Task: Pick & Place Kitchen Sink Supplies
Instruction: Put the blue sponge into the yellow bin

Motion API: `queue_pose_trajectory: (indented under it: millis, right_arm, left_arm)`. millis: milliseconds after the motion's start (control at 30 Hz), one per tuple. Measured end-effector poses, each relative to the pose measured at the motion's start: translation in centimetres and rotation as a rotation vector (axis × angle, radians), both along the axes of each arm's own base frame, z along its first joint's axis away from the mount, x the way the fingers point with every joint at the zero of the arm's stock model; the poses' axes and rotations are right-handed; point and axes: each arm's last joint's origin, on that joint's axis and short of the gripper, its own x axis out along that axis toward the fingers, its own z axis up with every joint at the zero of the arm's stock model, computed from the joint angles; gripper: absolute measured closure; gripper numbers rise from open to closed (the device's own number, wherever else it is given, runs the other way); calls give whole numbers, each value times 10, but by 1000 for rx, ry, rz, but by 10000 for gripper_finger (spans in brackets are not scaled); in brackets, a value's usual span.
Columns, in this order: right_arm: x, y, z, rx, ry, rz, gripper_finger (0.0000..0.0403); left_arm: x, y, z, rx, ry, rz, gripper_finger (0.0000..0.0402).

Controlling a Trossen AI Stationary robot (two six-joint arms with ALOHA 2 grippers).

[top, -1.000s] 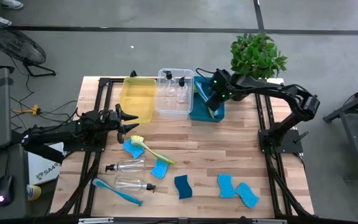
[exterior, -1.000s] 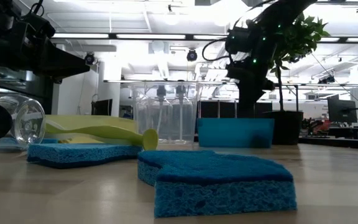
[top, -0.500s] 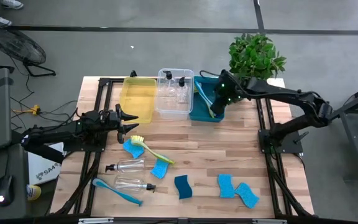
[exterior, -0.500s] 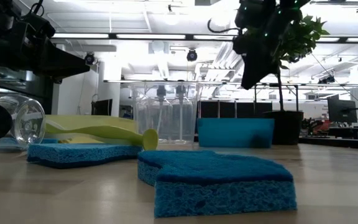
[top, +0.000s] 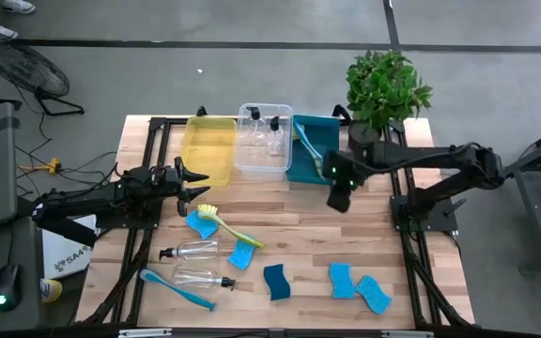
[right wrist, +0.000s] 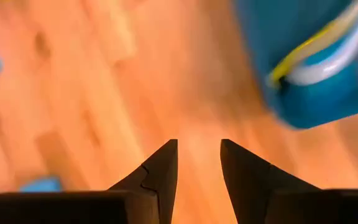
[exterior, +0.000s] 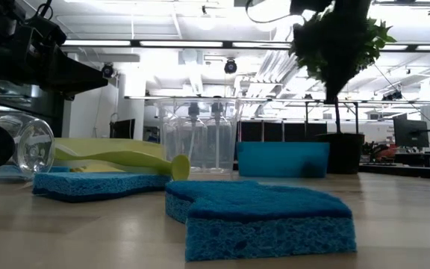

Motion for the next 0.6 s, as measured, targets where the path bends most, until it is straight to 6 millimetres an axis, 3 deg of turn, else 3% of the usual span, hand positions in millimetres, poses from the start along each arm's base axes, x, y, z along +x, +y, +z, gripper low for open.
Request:
queue_pose_trajectory:
  millis: [467,600]
  right_arm:
    - [-10,86,-2,18,64,376,288]
    - [-19,113,-2,31,73,415,288]
  left_arm:
    - [0,0,0,0,0,0,241]
    - [0,0,0,0,0,0,241]
